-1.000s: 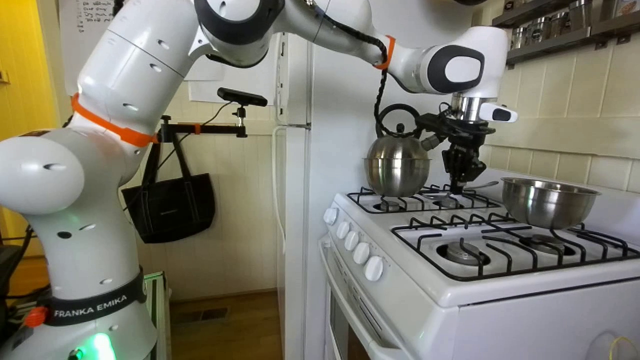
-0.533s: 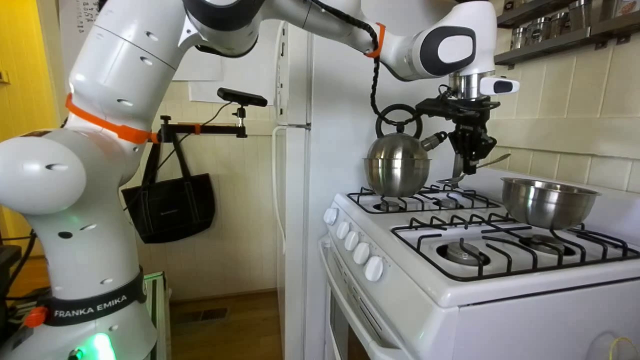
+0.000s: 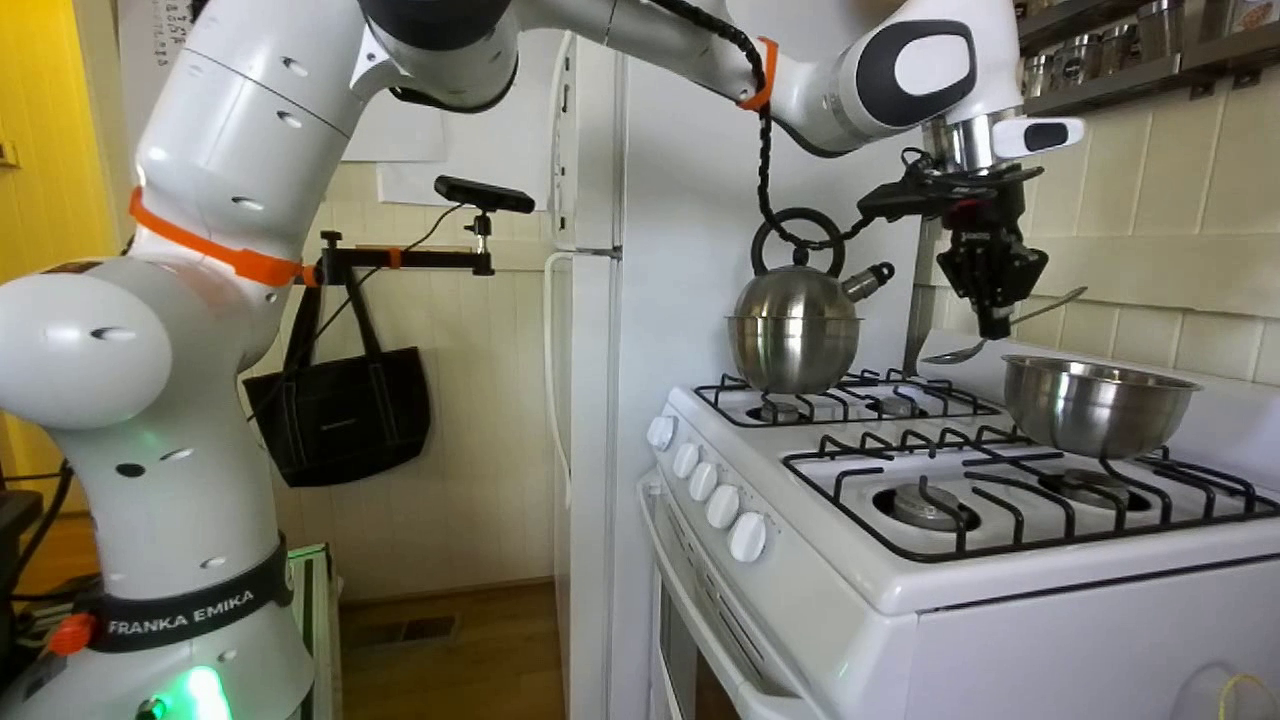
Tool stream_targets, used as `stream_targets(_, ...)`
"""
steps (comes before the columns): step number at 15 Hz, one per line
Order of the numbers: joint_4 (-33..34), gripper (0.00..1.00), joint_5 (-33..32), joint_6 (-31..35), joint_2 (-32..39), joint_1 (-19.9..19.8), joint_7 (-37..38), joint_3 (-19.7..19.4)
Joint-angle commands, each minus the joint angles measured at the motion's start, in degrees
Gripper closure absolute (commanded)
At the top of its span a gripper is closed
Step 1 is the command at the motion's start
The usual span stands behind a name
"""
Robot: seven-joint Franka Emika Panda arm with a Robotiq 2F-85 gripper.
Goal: Move the silver bowl forward, then place the spoon inside it
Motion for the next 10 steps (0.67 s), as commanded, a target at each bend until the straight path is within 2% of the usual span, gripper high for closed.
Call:
stream_targets(1,5.19,0.98,-2.16,-0.31,1.92,-1.14,2.37,-1.85)
stream_targets(4,11.11,0.98,-2.97,-0.2,4.81,-2.53,3.72,-3.4)
stream_targets(7,16.62,0.98,-0.45,0.88,7.49,-5.38,-0.34,-1.98)
stream_targets(8,11.21,0.91,-1.32,0.46,4.08,-3.68,1.09,-3.09)
stream_targets(10,13.74,0.91,-1.22,0.5,5.52,-4.56,0.43,-2.79)
